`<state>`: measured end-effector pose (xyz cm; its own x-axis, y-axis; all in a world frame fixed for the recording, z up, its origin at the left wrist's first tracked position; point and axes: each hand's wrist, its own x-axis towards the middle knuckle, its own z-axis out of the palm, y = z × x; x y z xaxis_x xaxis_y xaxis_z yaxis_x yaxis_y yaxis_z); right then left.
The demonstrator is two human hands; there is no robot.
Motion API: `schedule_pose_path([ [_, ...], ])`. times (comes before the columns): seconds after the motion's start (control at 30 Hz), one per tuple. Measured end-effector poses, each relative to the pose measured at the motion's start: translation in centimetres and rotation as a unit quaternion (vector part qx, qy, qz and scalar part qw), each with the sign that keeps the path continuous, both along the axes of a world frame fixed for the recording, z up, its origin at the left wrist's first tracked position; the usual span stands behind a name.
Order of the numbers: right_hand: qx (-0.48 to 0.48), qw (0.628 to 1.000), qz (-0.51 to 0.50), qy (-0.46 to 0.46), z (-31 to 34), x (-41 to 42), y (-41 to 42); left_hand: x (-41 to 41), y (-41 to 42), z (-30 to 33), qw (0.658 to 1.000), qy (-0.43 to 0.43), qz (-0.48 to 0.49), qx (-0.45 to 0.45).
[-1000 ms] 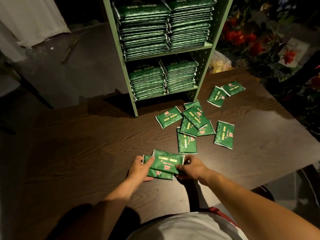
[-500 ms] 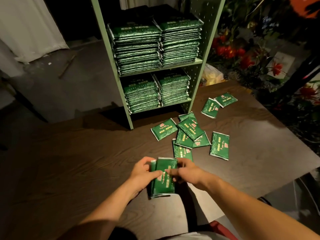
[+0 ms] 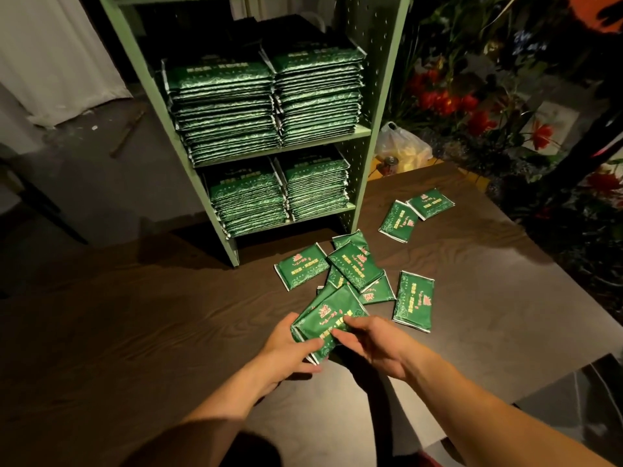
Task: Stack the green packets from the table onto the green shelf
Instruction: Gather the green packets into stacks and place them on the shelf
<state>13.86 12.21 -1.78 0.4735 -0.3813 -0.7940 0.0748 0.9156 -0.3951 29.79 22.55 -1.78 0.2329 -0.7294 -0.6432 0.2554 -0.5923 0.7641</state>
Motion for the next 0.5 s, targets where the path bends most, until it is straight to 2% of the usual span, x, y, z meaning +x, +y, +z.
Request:
schedule_pose_path([
  [0.07,-0.073,0.994,0.049,0.065,-0.1,0.2,-1.1,-0.4,-1.0,-0.2,1.000,-0.009,0.028,0.005],
  [0.13,-0.194,0.963,0.072,0.174,-0.1,0.5,-2.3,-0.3,-1.5,-0.3,0.997,-0.032,0.068,0.001],
  [0.17,-0.270,0.928,0.085,0.243,-0.3,0.4,-3.4,-0.2,-1.9,-0.4,0.995,-0.050,0.089,-0.010],
  [0.2,-0.355,0.873,0.113,0.315,-0.4,0.3,-4.4,0.0,-2.2,-0.6,0.992,-0.062,0.107,-0.017],
  [0.27,-0.500,0.736,0.192,0.414,-0.7,-0.1,-6.2,0.6,-2.4,-0.8,0.986,-0.085,0.142,-0.022],
  [0.3,-0.541,0.681,0.231,0.436,-0.7,-0.2,-6.9,0.7,-2.4,-0.6,0.983,-0.096,0.152,-0.024],
  [0.43,-0.610,0.525,0.412,0.426,-1.1,1.0,-8.3,1.4,-2.6,-0.5,0.978,-0.133,0.162,-0.011],
  [0.5,-0.615,0.481,0.470,0.412,-1.7,1.9,-8.5,1.6,-2.7,-0.7,0.977,-0.152,0.152,0.002],
])
